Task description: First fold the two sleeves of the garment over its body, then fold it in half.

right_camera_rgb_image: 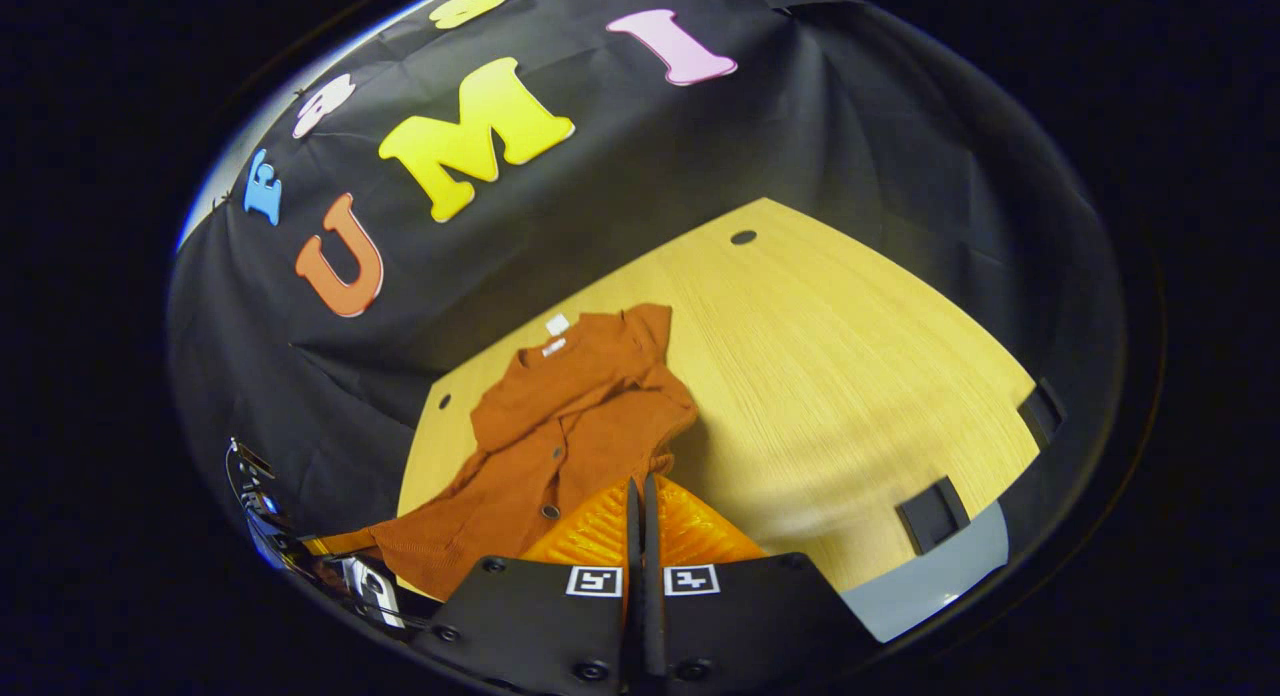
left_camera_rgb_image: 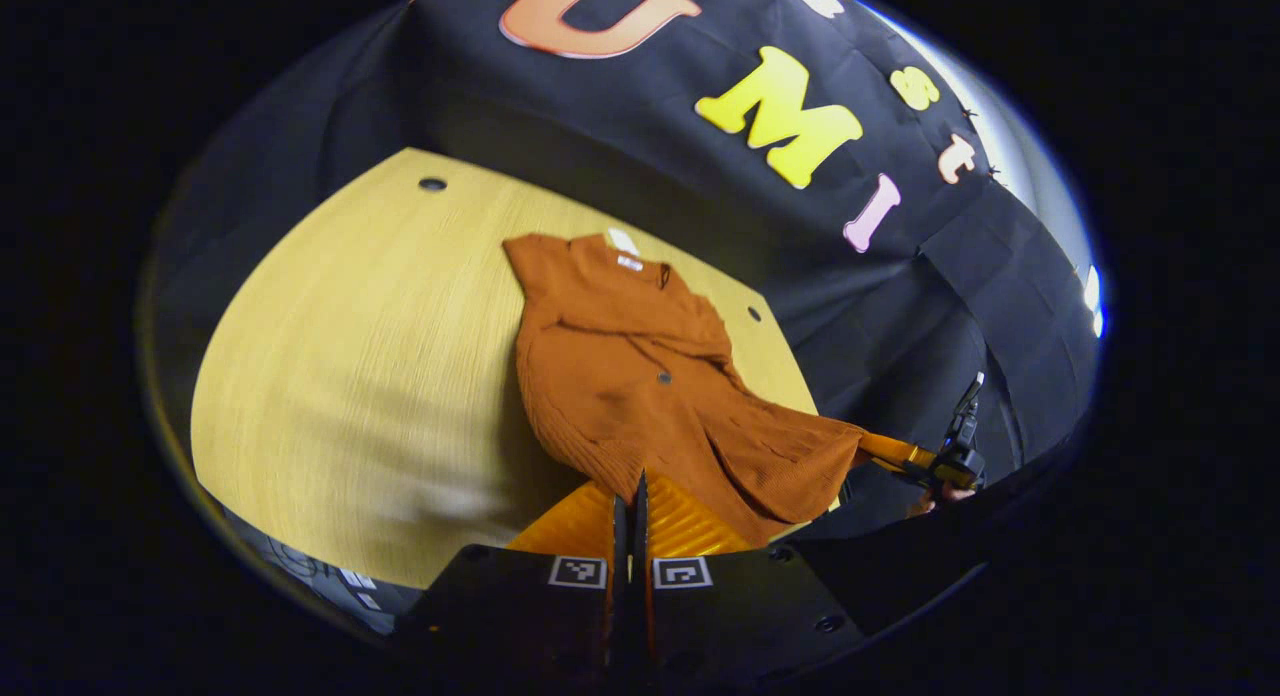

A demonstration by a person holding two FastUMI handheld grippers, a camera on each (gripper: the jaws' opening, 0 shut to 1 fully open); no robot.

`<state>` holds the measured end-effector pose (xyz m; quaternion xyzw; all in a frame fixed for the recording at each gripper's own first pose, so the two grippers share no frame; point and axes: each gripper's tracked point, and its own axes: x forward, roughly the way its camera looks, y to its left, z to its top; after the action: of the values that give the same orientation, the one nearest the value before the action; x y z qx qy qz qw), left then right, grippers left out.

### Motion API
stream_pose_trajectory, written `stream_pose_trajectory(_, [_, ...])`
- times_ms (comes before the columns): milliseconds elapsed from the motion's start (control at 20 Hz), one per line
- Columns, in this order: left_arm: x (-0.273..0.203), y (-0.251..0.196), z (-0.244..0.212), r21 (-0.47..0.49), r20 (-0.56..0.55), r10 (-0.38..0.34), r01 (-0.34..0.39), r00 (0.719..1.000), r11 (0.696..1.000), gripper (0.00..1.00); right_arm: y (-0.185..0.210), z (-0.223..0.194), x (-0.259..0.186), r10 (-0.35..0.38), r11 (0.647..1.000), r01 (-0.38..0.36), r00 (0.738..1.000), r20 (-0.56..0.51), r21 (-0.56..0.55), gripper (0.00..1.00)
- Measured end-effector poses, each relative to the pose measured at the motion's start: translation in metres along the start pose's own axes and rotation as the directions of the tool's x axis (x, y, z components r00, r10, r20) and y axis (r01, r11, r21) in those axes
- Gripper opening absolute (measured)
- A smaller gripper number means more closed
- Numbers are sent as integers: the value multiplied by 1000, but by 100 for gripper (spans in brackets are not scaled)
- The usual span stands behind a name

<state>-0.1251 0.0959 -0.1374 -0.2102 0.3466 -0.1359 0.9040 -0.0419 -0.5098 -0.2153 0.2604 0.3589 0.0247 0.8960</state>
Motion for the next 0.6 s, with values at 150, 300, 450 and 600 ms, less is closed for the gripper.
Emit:
stream_pose_trajectory(150, [17, -3, 56, 194, 124, 34, -57, 992, 979, 3, 25, 42, 18, 55, 998, -54, 997, 59, -20, 1])
stream_pose_trajectory(300, [40, -8, 103, 309, 194, 23, -84, 981, 947, 3, 46, 80, 40, 91, 994, -86, 992, 91, -63, 1])
stream_pose_trajectory(450, [61, -13, 146, 342, 226, 5, -84, 974, 936, 3, 68, 117, 63, 124, 987, -110, 985, 118, -120, 1])
stream_pose_trajectory(600, [92, -5, 185, 385, 248, 21, -118, 968, 915, 3, 86, 148, 98, 152, 976, -128, 979, 132, -177, 1])
